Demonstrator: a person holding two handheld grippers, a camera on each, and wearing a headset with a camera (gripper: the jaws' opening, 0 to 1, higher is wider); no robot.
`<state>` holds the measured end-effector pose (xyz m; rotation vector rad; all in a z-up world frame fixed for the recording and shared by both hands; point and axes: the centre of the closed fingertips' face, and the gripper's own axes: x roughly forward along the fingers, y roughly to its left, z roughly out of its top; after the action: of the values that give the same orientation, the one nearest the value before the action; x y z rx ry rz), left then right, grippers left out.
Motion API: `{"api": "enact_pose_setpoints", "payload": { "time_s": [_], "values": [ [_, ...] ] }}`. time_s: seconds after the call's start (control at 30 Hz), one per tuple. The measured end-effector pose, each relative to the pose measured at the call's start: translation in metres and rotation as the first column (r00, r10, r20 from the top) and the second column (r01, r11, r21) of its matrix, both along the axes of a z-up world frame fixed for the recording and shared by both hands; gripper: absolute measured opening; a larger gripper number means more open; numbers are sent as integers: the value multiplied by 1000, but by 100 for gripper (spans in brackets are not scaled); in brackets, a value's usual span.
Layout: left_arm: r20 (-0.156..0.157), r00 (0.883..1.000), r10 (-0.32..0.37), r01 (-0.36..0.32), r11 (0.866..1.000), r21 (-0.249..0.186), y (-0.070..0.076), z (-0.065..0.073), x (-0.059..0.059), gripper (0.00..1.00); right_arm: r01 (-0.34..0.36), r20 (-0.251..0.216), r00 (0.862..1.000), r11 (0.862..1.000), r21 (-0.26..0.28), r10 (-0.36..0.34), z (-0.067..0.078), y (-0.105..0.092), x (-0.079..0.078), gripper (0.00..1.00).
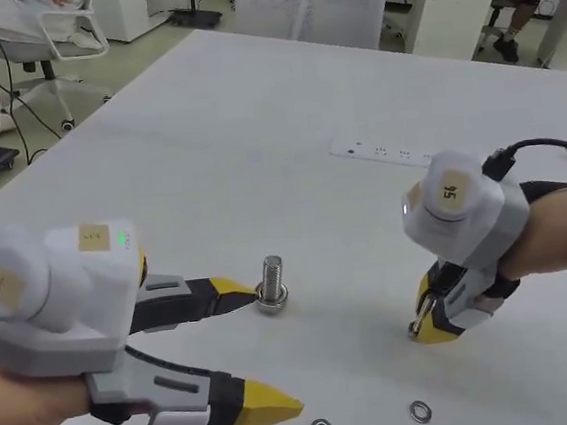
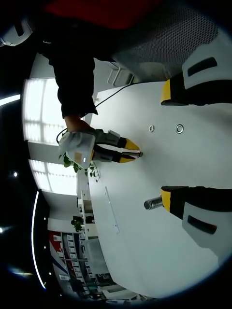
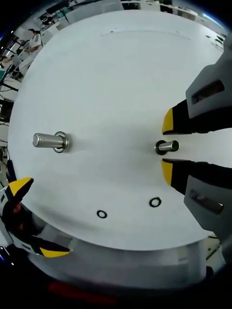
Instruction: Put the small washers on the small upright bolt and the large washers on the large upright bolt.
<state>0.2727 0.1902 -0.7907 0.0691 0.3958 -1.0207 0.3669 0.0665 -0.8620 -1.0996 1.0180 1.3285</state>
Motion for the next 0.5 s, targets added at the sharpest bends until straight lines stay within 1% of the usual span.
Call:
{"api": "enact_pose_setpoints", "payload": {
  "time_s": [0.33,0.5],
  "values": [
    [-1,1000,-5,5,1000,0,-2,0,-1,67,36,-2,999,999,4,-36,2,-13,-2,24],
    [-2,1000,-9,9,1000,1,-2,-1,-2,67,55,-7,998,998,0,-55,0,-23,-7,25]
  ]
}}
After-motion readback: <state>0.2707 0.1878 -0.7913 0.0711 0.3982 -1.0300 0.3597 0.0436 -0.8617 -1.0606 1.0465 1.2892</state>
